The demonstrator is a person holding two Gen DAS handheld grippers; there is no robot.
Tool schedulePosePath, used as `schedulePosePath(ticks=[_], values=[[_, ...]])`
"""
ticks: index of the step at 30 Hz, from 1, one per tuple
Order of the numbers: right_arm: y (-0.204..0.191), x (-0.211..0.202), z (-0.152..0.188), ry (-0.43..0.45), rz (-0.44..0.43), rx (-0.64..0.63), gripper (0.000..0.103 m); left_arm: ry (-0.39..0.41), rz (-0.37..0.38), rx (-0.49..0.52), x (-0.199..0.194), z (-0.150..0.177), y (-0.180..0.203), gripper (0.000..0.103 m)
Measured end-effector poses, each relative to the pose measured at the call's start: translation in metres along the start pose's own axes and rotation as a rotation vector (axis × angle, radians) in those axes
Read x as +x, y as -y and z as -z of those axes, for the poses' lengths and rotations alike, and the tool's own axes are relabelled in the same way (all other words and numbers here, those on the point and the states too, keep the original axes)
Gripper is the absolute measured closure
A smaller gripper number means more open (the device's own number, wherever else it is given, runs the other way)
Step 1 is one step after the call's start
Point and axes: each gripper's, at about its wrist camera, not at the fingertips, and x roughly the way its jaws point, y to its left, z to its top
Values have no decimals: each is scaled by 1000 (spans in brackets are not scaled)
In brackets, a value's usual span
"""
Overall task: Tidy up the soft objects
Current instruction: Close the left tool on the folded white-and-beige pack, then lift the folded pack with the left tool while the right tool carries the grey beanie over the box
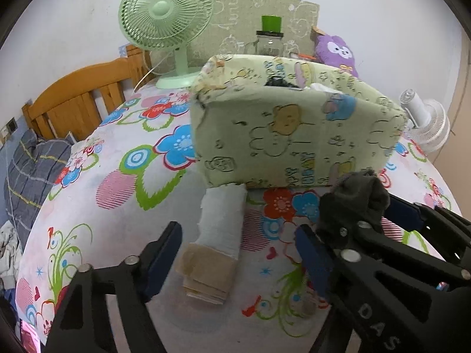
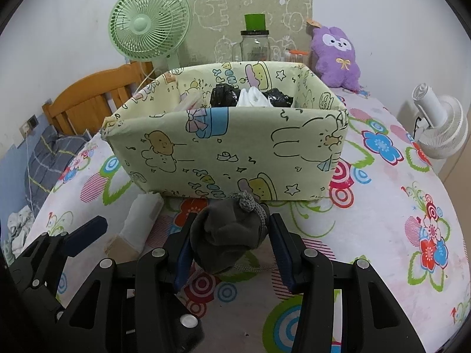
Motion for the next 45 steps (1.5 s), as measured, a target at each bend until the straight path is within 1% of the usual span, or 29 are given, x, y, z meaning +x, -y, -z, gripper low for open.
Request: schedulePosePath(ticks=[2,4,5,7,11,14,16,19,21,33,45], values=[[-1,2,0,-6,1,3,52,-14,3,-10,4,0,-4,28],[-3,3,1,-7,5,1,52,-30,10,-18,9,0,-8,35],[-4,3,1,-8,6,0,52,-38,15,-21,11,1,-9,36],[-5,5,2,-11,8,0,52,-49,16,-23,14,1,-10,43],[-5,6,2,-17,7,1,51,-46,5,-11,15,0,-8,46],[-5,8,1,-23,2,3,51,-42,8,-6,15,0,-7,56],[-5,8,1,-24,1,3,51,-42,12,-5,15,0,-7,65],[-5,8,1,-24,1,4,51,-42,18,-7,14,0,-5,74],[-4,8,1,-25,0,5,51,-42,20,-1,13,0,-3,77],[8,1,5,-19,4,26,51,-48,49,10,5,4,12,80],[25,-15,8,1,8,53,51,-29,61,25,-9,5,31,80]])
